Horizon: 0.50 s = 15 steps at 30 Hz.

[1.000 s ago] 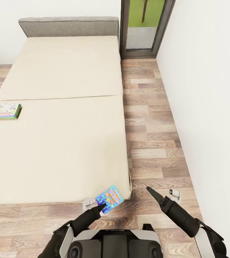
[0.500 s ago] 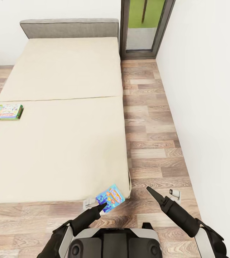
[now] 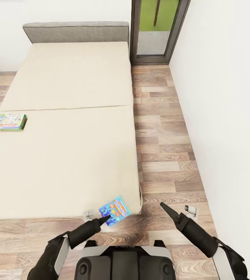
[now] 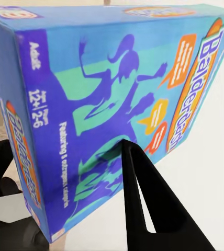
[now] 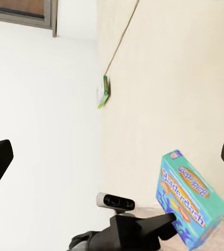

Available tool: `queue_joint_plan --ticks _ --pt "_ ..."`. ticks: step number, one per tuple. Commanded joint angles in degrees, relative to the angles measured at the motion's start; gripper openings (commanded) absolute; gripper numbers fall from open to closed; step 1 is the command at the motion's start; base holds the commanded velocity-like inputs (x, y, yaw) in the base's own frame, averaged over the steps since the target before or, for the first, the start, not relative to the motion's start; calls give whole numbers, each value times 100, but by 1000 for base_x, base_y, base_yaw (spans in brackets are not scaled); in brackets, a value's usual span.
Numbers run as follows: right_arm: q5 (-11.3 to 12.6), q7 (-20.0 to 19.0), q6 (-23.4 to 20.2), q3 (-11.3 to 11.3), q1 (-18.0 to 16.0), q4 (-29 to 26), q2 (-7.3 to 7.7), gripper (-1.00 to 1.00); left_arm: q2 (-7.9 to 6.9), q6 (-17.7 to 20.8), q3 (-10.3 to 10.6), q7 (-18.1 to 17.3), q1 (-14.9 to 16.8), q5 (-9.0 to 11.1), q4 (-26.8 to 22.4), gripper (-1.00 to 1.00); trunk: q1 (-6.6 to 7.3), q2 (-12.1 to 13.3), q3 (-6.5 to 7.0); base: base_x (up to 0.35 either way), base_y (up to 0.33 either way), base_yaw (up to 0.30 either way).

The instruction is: Put all the toys in the child's room - the three board games (two on the bed and one on the table), the two jigsaw puzzles on the table, and the tennis ball on the table - inside the toy box on the table in the child's room.

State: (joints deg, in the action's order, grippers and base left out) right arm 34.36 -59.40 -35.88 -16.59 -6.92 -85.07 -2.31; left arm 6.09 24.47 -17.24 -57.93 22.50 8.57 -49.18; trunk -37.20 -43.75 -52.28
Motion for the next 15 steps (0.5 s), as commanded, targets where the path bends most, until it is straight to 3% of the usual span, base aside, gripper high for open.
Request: queue_joint_plan --ticks 1,4,10,13,15 --pt "22 -9 -41 -15 -2 -1 -1 100 -32 140 -13 -60 1 -4 -90 -100 21 38 15 0 0 0" --pt "40 -3 -41 -40 -2 5 17 100 -317 579 -2 -363 0 -9 -576 -100 87 158 69 0 0 0" --pt "36 4 -42 -58 -2 35 33 100 -794 1056 -18 -855 3 -12 -876 -100 219 399 177 0 0 0" --pt "17 16 -51 -51 -2 79 41 100 -1288 1548 -29 -1183 7 -13 -1073 -100 285 519 231 0 0 0" --pt "15 25 -76 -59 -2 88 47 100 -1522 1788 -31 -1290 8 -12 -1174 -100 329 599 267 0 0 0"
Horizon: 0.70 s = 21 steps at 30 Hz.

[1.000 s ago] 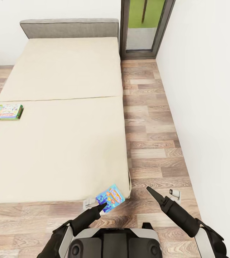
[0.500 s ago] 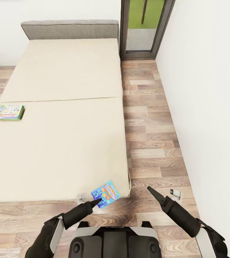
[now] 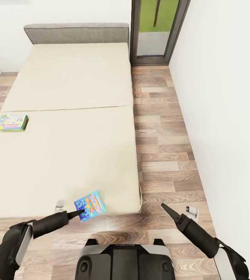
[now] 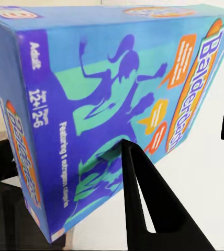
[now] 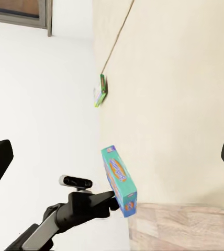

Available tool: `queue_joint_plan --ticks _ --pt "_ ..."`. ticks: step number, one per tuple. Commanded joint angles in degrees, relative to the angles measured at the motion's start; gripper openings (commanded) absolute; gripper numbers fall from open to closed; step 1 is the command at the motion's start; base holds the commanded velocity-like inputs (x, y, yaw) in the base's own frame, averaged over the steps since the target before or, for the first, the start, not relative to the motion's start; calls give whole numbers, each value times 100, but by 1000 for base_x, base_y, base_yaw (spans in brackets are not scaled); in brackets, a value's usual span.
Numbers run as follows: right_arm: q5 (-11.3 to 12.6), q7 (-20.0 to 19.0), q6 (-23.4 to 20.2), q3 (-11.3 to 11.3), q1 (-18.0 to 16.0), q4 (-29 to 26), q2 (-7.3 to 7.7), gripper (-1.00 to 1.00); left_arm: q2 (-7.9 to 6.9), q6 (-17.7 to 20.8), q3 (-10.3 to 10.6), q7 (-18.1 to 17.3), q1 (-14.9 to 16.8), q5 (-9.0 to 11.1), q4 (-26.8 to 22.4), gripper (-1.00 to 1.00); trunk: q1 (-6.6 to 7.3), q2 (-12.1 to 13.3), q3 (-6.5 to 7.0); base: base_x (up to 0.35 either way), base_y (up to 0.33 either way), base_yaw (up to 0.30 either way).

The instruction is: Put all the toys in the child's room - the three board games (two on the bed and one on the table), the two jigsaw puzzles on the table, and the tennis ball on the table - inside the toy box on the table in the child's room.

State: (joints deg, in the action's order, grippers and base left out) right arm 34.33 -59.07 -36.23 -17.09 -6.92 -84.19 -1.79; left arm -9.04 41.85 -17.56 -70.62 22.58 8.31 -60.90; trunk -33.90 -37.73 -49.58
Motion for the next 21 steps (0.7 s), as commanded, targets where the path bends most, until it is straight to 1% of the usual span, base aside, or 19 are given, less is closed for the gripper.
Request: queue_joint_plan --ticks 1,4,6,9,10,12,14,15,16,21 --pt "17 -5 -50 -12 -2 1 -3 100 -82 133 0 -51 0 14 -35 -100 21 37 15 0 0 0" --pt "15 7 -69 -22 -2 4 3 100 -308 364 -1 -155 0 19 -110 -100 86 157 69 0 0 0" --pt "9 23 -89 -28 -6 6 9 100 -622 579 -10 -389 0 26 -171 -100 130 238 105 0 0 0" --pt "0 31 -128 -30 -9 4 11 100 -862 677 -14 -702 0 28 -195 -100 196 358 158 0 0 0" --pt "-4 37 -146 -30 -11 3 11 100 -941 698 -14 -833 2 28 -202 -100 218 398 176 0 0 0" --pt "-15 132 -215 -31 -13 -18 17 100 -1228 747 -9 -1459 6 28 -248 -100 262 478 212 0 0 0" --pt "-18 242 -235 -28 -12 -36 18 100 -1333 759 -6 -1746 7 22 -267 -100 306 559 248 0 0 0" --pt "-20 389 -253 -26 -13 -49 23 100 -1409 767 -3 -1926 8 19 -283 -100 328 599 266 0 0 0" --pt "-17 540 -269 -25 -16 -49 25 100 -1468 772 -1 -1938 8 17 -299 -100 350 639 284 0 0 0" --pt "-1 799 -402 -22 -17 -37 26 100 -1566 769 5 -1938 5 14 -320 -100 460 839 374 0 0 0"
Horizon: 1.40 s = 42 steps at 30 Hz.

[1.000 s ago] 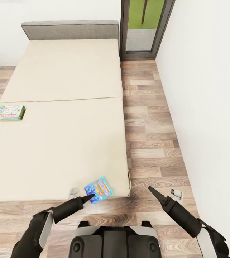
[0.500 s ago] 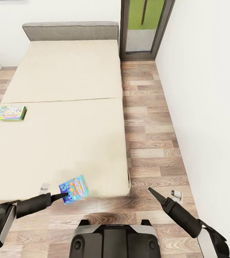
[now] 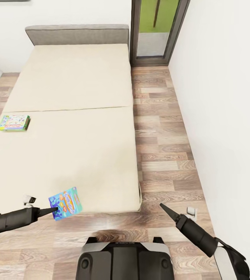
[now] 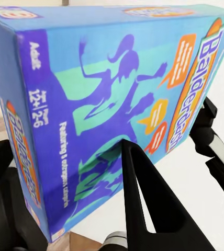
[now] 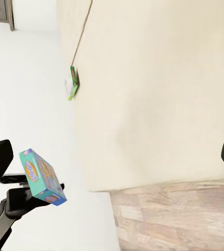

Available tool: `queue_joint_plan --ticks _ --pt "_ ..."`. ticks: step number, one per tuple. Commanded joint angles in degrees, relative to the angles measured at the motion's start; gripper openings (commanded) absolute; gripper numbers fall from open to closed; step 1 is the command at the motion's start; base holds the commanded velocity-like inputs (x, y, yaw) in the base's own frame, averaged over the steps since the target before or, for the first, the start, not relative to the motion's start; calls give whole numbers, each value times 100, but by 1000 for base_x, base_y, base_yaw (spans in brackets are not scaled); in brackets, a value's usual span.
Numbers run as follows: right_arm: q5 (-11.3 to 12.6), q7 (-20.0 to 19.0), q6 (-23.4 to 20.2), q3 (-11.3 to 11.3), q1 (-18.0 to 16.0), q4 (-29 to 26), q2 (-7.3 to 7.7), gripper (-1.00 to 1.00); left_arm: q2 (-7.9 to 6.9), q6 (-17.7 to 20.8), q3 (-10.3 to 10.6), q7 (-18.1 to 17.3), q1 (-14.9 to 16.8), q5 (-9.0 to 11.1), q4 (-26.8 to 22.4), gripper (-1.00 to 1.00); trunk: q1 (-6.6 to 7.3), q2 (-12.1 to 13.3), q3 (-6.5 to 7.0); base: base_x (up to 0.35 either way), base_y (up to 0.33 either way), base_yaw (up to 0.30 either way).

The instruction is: Put all the toys in the child's room - the three board games (two on the bed and one on the table), the two jigsaw puzzles on the table, and the tennis ball on the table - inside the toy box on the table in the child's room.

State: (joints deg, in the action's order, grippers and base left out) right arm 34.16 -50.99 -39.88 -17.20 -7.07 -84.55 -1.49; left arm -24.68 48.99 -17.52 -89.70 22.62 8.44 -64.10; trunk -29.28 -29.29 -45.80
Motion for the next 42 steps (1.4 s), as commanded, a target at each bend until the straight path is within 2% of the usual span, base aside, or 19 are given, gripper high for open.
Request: queue_joint_plan --ticks 1,4,9,16,26,42 --pt "15 21 -56 4 0 -14 -8 100 -18 49 2 -30 1 1 -2 -100 20 35 14 -18 0 0" --pt "6 58 -75 46 2 -42 -21 100 -57 47 -2 -30 2 3 -3 -100 86 156 68 -177 30 0" --pt "41 62 -84 1 10 -127 -11 100 -160 59 -5 -30 -3 13 9 -100 196 356 157 -128 28 0" --pt "57 25 -67 -55 12 -159 -10 100 -217 62 -28 -30 -2 10 5 -100 349 637 283 -16 3 0" --pt "75 61 -91 -64 12 -172 -5 100 -390 63 -26 -30 2 24 3 -100 349 637 283 -1 0 0" --pt "31 72 -231 -94 12 -206 0 100 -366 120 7 -30 0 44 51 -100 349 637 283 0 0 0"
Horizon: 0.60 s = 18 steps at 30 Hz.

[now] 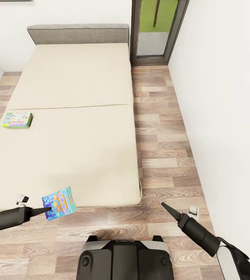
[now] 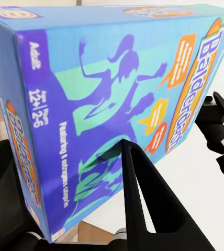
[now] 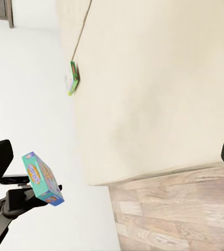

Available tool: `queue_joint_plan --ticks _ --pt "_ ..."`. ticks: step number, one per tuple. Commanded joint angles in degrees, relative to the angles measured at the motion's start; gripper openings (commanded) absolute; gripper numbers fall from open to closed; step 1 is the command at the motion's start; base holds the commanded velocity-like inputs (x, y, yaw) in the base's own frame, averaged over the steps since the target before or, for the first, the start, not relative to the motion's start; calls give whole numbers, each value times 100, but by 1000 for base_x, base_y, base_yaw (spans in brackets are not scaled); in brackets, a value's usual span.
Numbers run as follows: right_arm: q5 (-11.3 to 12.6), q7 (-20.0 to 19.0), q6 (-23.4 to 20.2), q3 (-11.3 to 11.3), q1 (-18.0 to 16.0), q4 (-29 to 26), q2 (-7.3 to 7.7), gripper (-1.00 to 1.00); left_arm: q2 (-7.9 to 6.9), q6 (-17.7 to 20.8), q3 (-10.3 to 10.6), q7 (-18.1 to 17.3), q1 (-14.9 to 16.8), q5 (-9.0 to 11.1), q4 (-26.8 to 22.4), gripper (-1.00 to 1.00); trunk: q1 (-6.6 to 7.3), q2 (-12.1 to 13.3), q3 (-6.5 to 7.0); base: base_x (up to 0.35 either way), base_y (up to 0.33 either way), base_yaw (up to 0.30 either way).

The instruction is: Put all the toys in the child's room - the three board games (two on the bed and one on the table), the two jigsaw puzzles on the table, and the tennis ball on the table - inside the toy box on the table in the child's room.

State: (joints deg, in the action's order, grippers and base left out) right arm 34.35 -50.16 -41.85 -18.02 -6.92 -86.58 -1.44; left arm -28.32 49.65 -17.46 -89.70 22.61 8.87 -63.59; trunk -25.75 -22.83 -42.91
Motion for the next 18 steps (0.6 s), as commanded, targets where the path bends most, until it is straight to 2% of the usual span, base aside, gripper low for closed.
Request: queue_joint_plan --ticks 1,7,18 --pt "11 -11 -36 -10 -3 -16 -5 100 -1 59 0 -30 1 1 1 -100 -3 -8 -6 0 0 0" --pt "6 -12 -33 -16 -3 -102 -6 100 0 142 -10 -30 4 1 -26 -100 -3 -8 6 0 0 57" --pt "3 -5 -4 -12 -2 -138 -10 100 -44 245 -46 -30 6 5 -30 -100 -3 -8 77 -16 0 190"
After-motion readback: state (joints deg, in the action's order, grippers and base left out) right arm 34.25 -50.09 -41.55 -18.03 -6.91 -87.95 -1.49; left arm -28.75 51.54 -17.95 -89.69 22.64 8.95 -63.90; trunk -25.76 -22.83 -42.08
